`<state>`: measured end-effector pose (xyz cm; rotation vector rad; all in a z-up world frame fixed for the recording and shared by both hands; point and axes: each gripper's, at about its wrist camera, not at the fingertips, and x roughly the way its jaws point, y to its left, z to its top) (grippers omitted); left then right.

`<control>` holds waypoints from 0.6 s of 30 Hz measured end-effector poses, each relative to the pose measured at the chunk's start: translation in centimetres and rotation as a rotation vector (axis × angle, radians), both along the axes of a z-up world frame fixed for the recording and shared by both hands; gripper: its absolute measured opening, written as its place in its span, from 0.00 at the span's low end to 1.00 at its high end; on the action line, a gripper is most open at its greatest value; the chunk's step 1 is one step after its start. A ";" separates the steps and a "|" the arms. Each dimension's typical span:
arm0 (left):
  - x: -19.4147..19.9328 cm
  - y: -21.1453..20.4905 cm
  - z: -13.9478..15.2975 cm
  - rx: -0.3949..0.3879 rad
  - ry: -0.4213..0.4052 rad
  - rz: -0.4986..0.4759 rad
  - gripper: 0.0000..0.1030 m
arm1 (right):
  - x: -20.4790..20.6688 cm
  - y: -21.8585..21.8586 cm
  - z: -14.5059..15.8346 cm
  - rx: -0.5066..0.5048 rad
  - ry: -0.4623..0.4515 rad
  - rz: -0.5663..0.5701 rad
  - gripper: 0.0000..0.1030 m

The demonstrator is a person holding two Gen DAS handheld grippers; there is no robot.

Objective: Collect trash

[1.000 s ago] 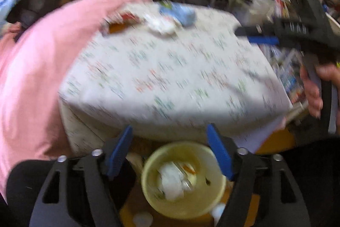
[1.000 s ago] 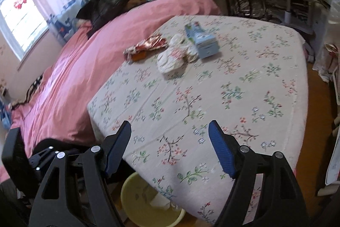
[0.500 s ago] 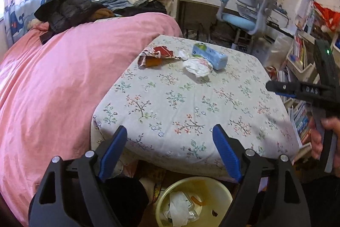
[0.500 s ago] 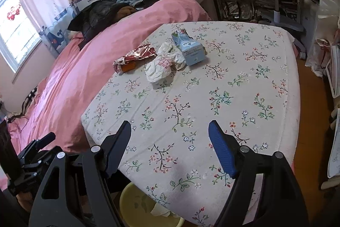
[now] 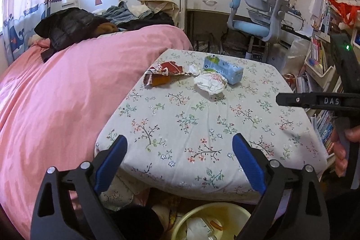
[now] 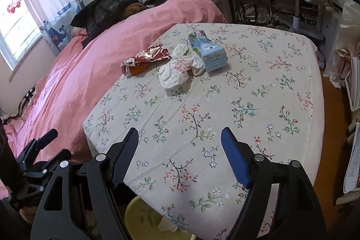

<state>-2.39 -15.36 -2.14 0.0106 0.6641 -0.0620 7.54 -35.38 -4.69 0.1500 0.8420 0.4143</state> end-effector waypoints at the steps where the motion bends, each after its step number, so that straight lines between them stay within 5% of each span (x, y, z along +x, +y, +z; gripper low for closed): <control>1: 0.1 0.0 -0.1 0.004 0.002 0.000 0.88 | 0.1 0.1 0.1 0.002 -0.002 0.001 0.71; 18: 0.6 0.8 -0.6 0.008 0.023 0.007 0.88 | 1.0 1.6 -0.2 -0.006 0.006 0.011 0.71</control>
